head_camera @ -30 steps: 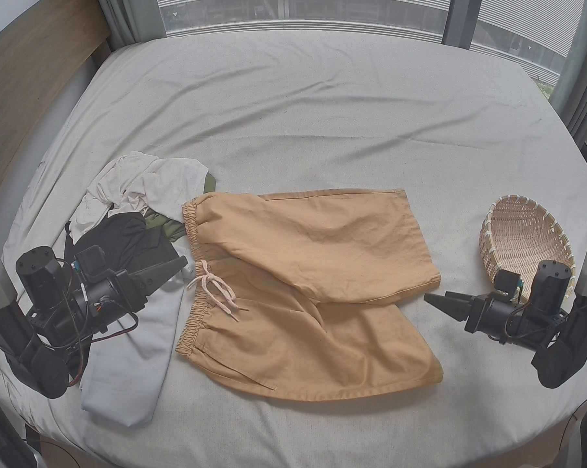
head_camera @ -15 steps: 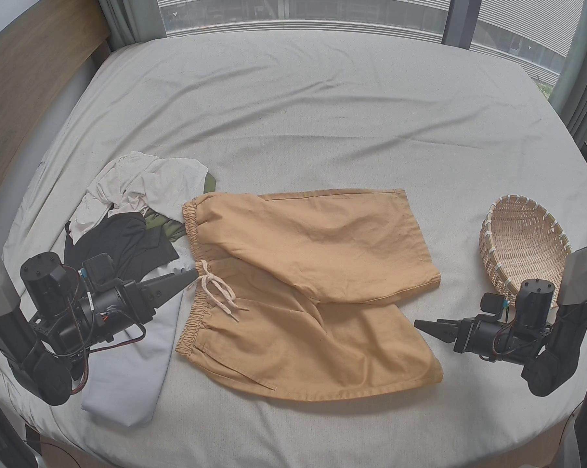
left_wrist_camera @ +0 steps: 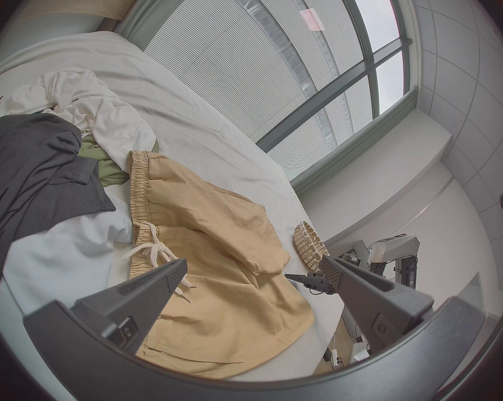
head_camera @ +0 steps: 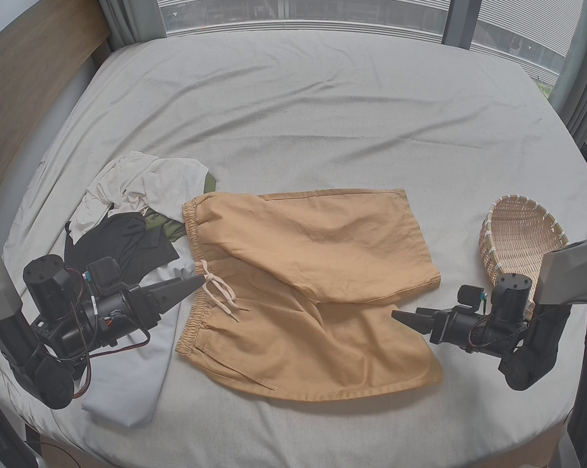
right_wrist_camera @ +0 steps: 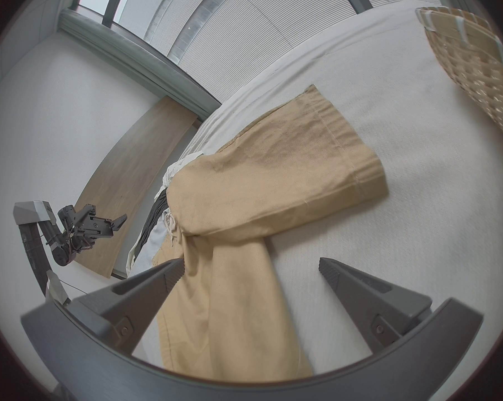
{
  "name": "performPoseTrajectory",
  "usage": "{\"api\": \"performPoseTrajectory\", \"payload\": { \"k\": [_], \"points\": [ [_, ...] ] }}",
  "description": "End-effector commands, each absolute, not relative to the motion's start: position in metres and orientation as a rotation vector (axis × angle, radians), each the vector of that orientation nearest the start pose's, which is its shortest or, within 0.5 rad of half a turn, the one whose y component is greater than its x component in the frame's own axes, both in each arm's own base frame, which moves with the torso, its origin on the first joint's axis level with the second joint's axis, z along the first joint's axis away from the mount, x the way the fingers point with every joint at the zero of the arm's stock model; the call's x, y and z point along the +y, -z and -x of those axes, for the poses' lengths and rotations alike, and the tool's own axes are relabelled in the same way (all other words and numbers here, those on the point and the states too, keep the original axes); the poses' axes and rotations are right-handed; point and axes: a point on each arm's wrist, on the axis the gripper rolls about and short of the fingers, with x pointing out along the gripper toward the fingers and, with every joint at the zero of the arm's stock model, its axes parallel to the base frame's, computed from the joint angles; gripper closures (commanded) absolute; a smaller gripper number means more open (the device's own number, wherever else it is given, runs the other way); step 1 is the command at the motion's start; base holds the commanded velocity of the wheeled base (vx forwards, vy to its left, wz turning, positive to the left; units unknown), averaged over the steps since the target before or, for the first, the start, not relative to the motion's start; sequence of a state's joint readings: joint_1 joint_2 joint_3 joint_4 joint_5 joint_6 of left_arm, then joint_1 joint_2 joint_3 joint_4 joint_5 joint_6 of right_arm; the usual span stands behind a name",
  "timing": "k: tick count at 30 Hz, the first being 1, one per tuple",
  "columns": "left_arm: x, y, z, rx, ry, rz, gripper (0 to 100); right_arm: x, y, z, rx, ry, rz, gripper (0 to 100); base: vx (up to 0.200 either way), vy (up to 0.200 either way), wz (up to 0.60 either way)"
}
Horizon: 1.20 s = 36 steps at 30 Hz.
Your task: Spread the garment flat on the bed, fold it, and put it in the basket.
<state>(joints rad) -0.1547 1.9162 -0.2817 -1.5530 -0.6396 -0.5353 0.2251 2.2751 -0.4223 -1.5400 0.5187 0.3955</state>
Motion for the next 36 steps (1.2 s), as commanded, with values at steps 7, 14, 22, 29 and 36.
{"api": "performPoseTrajectory", "payload": {
  "k": [7, 14, 22, 29, 36],
  "points": [
    [-0.054, -0.095, -0.259, 0.292, 0.755, 0.526, 0, 0.090, 0.001, -0.302, 0.492, -0.686, -0.419, 100, 0.000, 0.000, 0.00],
    [-0.055, -0.094, -0.258, 0.295, 0.756, 0.528, 0, 0.088, -0.003, -0.284, 0.525, -0.676, -0.404, 100, 0.000, 0.000, 0.00],
    [-0.058, -0.094, -0.256, 0.305, 0.768, 0.528, 0, 0.082, 0.009, -0.246, 0.640, -0.655, -0.313, 100, 0.000, 0.000, 0.00],
    [-0.059, -0.094, -0.256, 0.306, 0.771, 0.527, 0, 0.088, 0.011, -0.234, 0.685, -0.679, -0.301, 100, 0.000, 0.000, 0.00],
    [-0.059, -0.093, -0.256, 0.307, 0.770, 0.528, 0, 0.091, 0.011, -0.233, 0.688, -0.686, -0.298, 100, 0.000, 0.000, 0.00]
  ]
}}
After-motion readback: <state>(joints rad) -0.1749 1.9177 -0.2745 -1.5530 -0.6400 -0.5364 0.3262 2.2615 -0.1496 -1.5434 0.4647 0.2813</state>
